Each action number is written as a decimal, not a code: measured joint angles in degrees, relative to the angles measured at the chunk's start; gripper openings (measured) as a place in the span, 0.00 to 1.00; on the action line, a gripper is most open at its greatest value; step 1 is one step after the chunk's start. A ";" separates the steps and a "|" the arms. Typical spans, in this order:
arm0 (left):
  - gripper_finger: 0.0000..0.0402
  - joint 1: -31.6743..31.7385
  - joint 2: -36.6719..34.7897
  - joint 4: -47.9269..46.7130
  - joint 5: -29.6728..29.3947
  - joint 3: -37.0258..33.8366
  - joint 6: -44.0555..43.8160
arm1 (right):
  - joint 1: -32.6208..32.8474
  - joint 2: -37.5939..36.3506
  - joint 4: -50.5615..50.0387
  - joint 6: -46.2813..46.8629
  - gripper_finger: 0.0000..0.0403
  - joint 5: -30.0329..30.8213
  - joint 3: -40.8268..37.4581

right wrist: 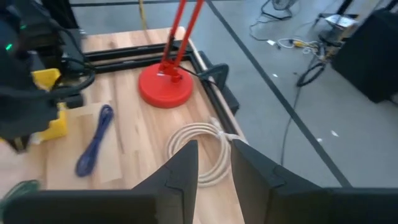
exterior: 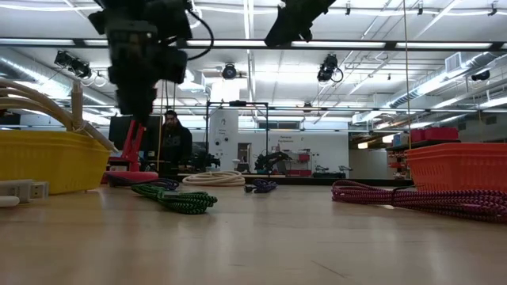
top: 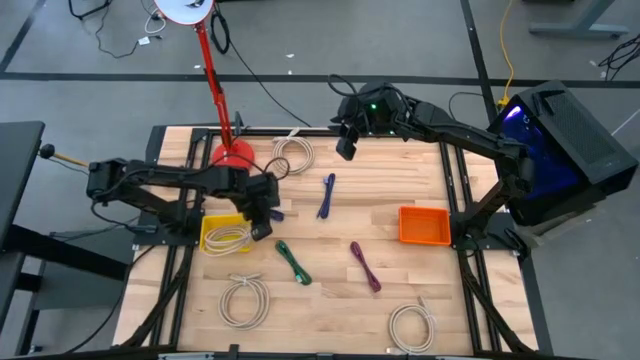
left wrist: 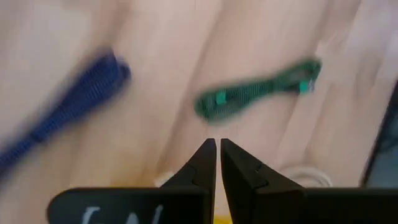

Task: Pick & Place USB Port
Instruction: Put the light brown HDMI cable into the yellow bin

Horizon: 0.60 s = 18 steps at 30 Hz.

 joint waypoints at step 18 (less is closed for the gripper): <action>0.30 16.87 7.72 -0.03 -17.81 10.76 28.02 | 5.35 0.02 6.57 2.01 0.24 -6.68 0.00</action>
